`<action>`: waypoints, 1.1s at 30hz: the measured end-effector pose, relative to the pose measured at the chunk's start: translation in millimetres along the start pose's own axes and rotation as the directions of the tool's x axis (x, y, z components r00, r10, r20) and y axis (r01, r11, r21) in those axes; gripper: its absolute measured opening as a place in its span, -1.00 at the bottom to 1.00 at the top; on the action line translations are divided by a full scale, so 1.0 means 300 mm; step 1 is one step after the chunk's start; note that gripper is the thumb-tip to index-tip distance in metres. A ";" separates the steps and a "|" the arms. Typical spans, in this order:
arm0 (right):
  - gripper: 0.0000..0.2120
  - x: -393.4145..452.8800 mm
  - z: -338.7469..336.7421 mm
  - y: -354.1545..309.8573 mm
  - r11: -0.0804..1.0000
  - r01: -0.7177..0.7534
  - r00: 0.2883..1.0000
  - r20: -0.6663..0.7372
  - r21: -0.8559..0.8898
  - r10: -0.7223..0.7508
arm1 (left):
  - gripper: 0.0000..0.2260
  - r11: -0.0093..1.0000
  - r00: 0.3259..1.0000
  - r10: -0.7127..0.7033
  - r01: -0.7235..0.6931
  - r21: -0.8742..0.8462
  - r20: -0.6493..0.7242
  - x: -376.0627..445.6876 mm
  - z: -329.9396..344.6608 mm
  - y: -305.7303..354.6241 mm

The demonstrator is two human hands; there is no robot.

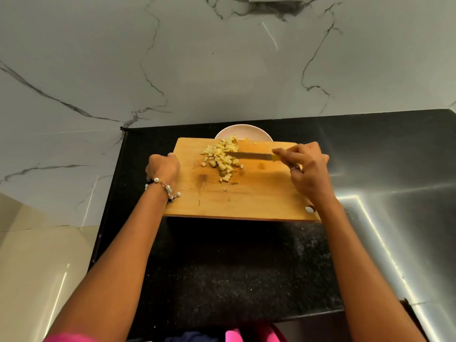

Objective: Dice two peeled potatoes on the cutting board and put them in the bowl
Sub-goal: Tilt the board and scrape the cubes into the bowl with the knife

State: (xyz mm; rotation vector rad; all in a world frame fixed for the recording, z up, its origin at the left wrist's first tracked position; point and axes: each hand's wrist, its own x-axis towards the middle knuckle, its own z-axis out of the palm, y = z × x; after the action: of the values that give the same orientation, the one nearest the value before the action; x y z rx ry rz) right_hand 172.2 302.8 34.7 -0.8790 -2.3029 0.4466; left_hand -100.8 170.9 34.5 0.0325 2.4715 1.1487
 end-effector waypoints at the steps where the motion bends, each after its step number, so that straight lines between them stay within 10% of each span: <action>1: -0.63 -0.022 -0.010 -0.018 0.999 0.044 0.998 0.036 0.014 -0.045 | -0.76 1.000 1.000 -0.008 0.008 -0.004 0.005 -0.004 0.006 0.003; 33: -0.69 0.062 0.047 0.073 0.985 -0.020 0.997 0.069 -0.171 0.033 | -0.80 0.998 0.996 0.055 -0.056 0.015 0.064 -0.039 0.083 0.024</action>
State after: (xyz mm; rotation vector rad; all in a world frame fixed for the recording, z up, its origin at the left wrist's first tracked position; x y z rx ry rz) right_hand 162.5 330.1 21.3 -0.9916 -2.4250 0.2995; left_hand -81.9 191.6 29.7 0.1412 2.4381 1.1323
